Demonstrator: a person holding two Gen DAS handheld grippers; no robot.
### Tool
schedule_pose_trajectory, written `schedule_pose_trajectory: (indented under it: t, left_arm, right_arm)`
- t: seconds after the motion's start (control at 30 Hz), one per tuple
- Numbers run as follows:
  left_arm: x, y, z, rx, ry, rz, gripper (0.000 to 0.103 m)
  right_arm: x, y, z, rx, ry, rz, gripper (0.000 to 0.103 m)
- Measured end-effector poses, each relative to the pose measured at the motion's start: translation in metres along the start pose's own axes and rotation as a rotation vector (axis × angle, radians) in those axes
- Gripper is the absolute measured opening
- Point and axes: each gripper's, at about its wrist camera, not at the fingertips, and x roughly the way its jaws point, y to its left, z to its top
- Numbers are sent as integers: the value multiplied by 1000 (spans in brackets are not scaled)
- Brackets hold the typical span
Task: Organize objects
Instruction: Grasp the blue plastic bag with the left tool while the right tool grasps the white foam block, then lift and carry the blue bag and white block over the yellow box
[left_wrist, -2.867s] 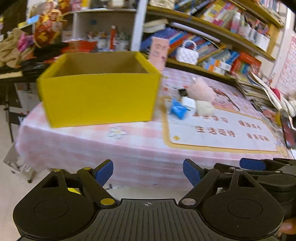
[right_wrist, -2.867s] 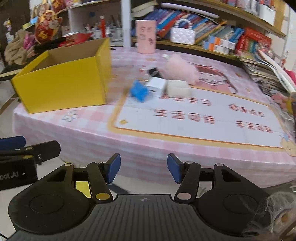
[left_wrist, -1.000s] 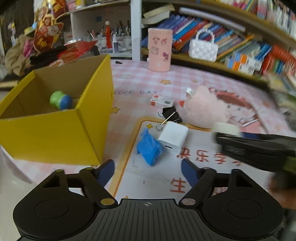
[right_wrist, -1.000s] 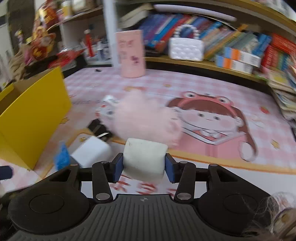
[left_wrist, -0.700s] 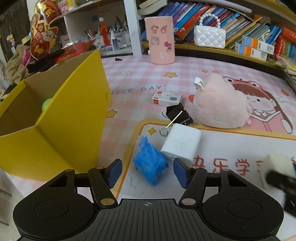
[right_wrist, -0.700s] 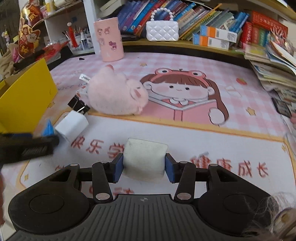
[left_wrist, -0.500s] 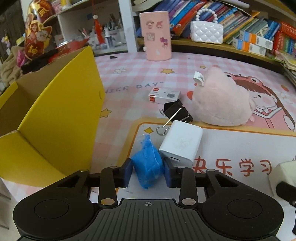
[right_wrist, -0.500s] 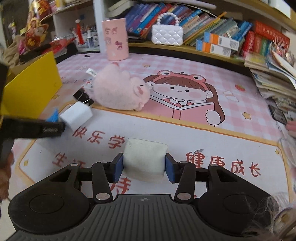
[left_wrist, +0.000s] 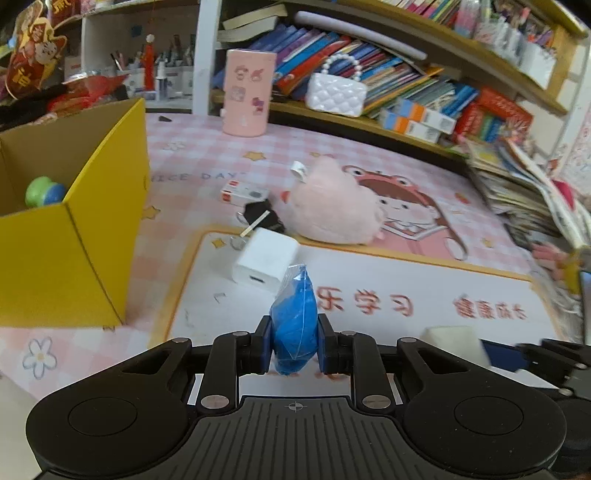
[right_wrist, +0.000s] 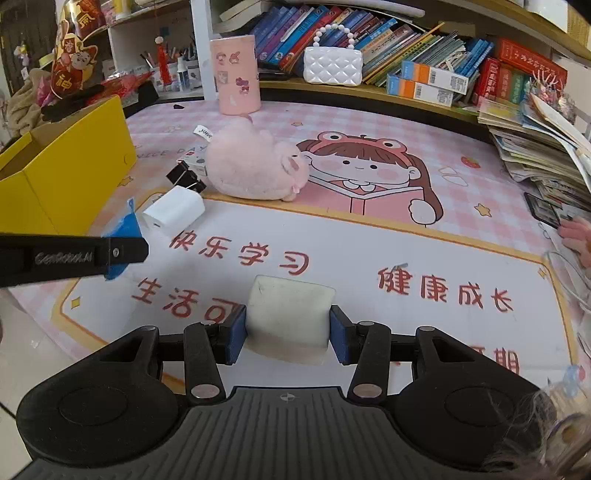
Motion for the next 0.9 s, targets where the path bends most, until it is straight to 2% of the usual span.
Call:
schedule_pose_trajectory:
  t: [0.2, 0.4, 0.67, 0.9]
  left_arm:
    - [-22, 11, -13, 13, -13, -58, 22]
    - [-52, 46, -30, 3, -18, -74, 22]
    - [-90, 105, -65, -43, 17, -51, 22]
    - [-124, 154, -88, -87, -1, -10, 22]
  right_arm:
    - [-13, 29, -10, -14, 9, -1, 43]
    - [-23, 65, -21, 4, 15, -6, 43]
    - [-40, 127, -48, 23, 47, 16, 43]
    - [-52, 184, -66, -6, 40, 60, 43]
